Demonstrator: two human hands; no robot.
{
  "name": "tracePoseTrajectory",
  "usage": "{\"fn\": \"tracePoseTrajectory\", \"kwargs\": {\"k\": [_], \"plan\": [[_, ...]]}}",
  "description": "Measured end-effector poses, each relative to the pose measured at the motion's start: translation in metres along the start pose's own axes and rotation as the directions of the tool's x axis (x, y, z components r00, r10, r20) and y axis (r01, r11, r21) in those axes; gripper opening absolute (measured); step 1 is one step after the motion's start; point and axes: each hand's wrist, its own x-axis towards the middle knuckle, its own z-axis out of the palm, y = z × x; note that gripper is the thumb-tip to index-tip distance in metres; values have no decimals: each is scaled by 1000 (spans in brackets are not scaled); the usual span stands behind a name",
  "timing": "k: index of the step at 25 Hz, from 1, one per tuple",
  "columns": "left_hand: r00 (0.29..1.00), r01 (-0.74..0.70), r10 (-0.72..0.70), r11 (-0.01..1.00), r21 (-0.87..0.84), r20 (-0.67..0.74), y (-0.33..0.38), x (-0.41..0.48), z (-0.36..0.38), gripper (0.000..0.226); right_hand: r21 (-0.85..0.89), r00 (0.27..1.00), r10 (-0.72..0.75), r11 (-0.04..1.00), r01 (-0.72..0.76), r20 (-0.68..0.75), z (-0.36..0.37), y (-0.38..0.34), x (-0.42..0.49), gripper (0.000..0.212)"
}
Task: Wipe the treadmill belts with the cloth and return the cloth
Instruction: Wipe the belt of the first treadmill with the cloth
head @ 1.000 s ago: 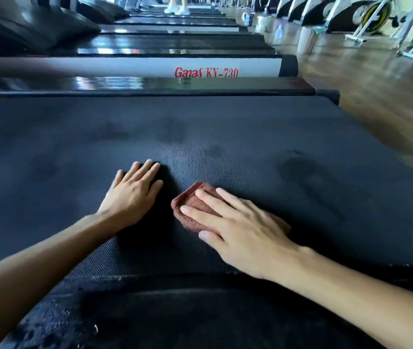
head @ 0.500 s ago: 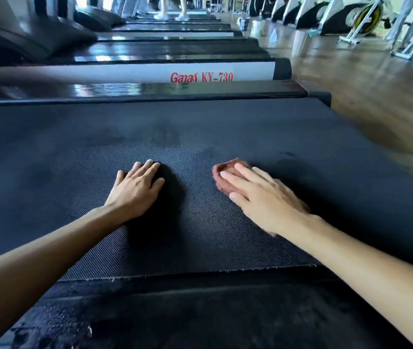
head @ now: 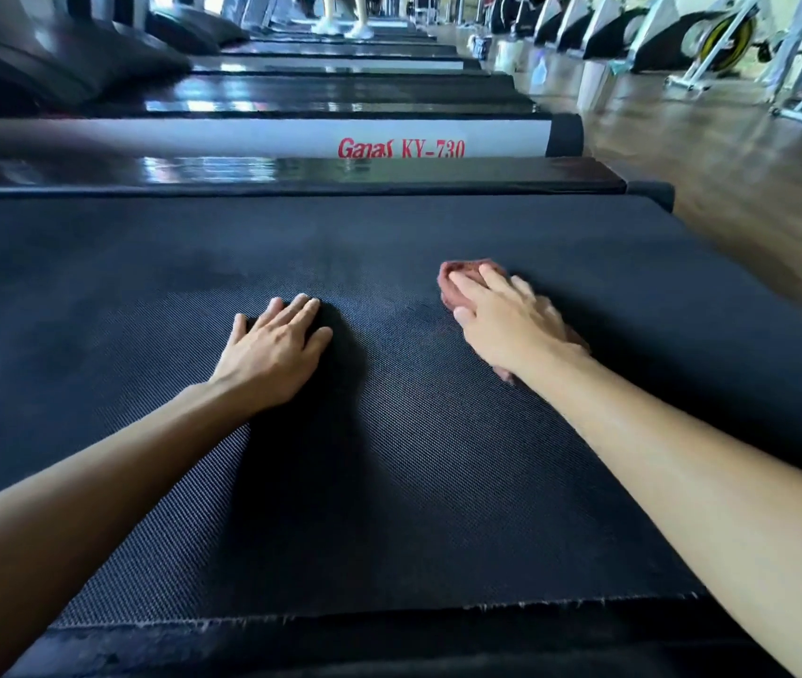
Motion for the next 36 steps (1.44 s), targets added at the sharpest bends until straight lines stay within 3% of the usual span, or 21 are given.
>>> {"fn": "tracePoseTrajectory", "kwargs": {"k": [2,4,5,7,9,10,12,15,16,18,20,21,24,27,28,30,32,34,36], "plan": [[999,-16,16,1000,1,-28,-3,15,-5,50,8,980,-194,981,194,-33,4,-27,5,46],[999,-23,23,1000,0,-45,-9,30,-9,46,32,872,-487,872,488,-45,4,-40,-19,48],[999,-26,26,1000,2,-44,-13,36,-9,48,87,832,-554,827,555,-35,3,-35,-27,50],[999,-16,16,1000,-9,-31,-23,48,-6,51,90,867,-498,864,496,-7,6,-16,-3,50],[1000,6,-6,1000,-22,-14,-31,64,-1,52,34,976,-219,975,219,-3,9,-14,53,49],[1000,15,-15,1000,-19,-11,-34,73,1,53,29,992,-124,992,124,-13,8,-26,74,49],[999,38,-38,999,-15,-15,-45,93,4,53,14,977,-205,978,206,-60,14,-57,84,49],[999,26,-26,1000,3,-39,-65,121,3,53,68,846,-530,843,534,-65,17,-55,26,50],[999,16,-16,1000,11,-43,-68,128,4,53,107,835,-544,828,550,-80,14,-41,9,50],[998,35,-35,999,11,-56,-69,138,8,54,71,889,-449,887,456,-90,18,-14,41,50],[996,51,-51,999,0,-76,-69,144,12,53,70,979,-202,976,204,-33,22,-15,113,49],[994,49,-49,999,-2,-93,-70,143,13,53,63,990,-140,988,141,-24,23,-31,144,49],[992,42,-43,999,-6,-115,-71,140,11,53,13,969,-235,972,236,-78,37,-77,167,49],[993,55,-55,998,-11,-103,-71,140,13,54,28,922,-373,926,377,-107,41,-63,127,49],[993,60,-61,998,-11,-100,-70,140,14,55,27,934,-333,940,339,-132,39,-48,135,49],[992,72,-73,997,-9,-101,-68,138,16,55,11,990,-94,995,96,-107,32,-28,183,48],[991,85,-84,996,7,-103,-68,137,14,55,13,993,102,995,-101,-51,35,-37,232,50],[992,72,-69,997,22,-110,-66,137,12,55,14,999,21,1000,-21,-27,43,-76,253,49],[991,60,-56,998,27,-124,-65,136,11,54,28,947,-313,949,315,-76,53,-106,245,46]]}}
